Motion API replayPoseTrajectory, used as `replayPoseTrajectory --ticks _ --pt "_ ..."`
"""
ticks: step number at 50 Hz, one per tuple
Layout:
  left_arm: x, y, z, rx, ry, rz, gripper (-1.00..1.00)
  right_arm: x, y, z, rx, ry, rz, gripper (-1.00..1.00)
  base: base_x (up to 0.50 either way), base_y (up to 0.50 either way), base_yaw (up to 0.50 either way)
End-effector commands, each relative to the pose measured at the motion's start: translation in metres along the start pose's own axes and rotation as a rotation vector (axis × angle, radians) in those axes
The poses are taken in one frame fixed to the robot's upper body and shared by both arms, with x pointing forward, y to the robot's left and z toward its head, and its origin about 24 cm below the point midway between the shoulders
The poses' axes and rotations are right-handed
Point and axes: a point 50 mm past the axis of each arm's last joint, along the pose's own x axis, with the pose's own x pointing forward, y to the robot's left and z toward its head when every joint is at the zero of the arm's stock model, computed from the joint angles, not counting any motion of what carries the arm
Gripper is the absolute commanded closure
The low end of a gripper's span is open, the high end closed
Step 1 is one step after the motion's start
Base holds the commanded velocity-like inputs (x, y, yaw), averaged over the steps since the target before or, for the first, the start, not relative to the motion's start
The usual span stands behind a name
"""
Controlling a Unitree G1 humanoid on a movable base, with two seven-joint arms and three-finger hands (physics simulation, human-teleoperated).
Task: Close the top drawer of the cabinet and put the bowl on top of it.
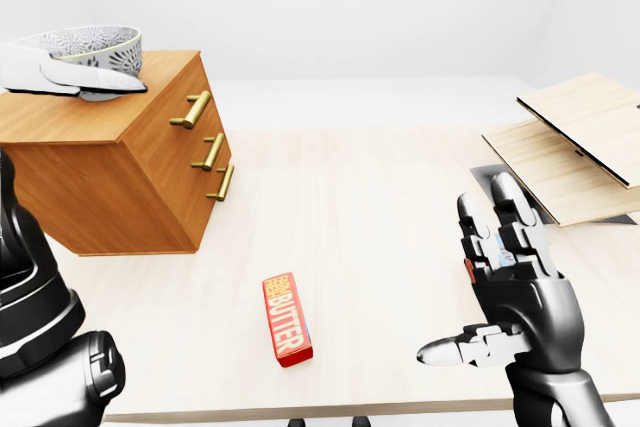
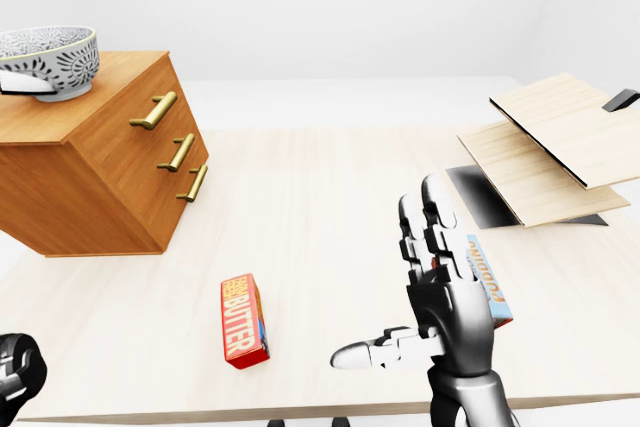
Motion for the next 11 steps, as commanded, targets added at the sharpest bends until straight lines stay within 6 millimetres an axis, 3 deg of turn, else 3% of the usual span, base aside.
replayPoseTrajectory --ticks 1,7,11 --pt "-0.027 -0.001 0.048 -0.123 -0.215 -0.047 -1.0 0.0 0.001 -0.001 0.0 0.004 0.002 -1.0 0.0 0.0 0.0" --pt "-0.05 -0.003 0.082 -0.26 -0.369 -0.063 -1.0 0.0 0.0 -0.001 0.001 0.002 0.001 -1.0 0.0 0.0 0.0" --pt "-0.064 -0.01 0.092 -0.293 -0.398 -0.08 -1.0 0.001 0.0 -0.002 0.001 0.004 0.001 -1.0 0.0 0.0 0.0"
